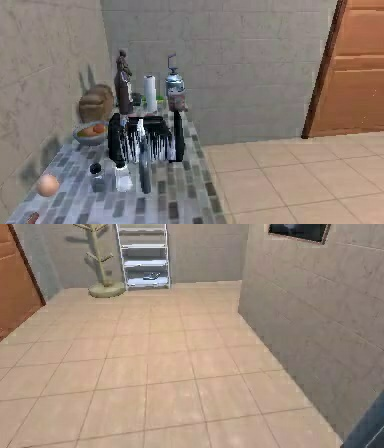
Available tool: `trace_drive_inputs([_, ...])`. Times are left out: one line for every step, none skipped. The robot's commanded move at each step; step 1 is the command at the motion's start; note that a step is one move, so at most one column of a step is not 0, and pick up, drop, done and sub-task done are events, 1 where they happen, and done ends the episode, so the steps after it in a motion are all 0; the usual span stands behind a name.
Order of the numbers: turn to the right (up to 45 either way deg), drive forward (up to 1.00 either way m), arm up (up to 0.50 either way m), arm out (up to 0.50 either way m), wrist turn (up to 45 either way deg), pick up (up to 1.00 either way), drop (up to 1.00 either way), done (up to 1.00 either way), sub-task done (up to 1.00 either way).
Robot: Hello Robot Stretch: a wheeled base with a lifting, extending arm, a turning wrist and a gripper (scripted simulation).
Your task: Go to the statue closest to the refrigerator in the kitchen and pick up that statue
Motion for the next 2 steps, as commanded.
trace_drive_inputs([45.0, 0.00, 0.00, 0.00, 0.0, 0.00, 0.00, 0.00, 0.00])
trace_drive_inputs([33.0, 0.00, 0.00, 0.00, 0.0, 0.00, 0.00, 0.00, 0.00])
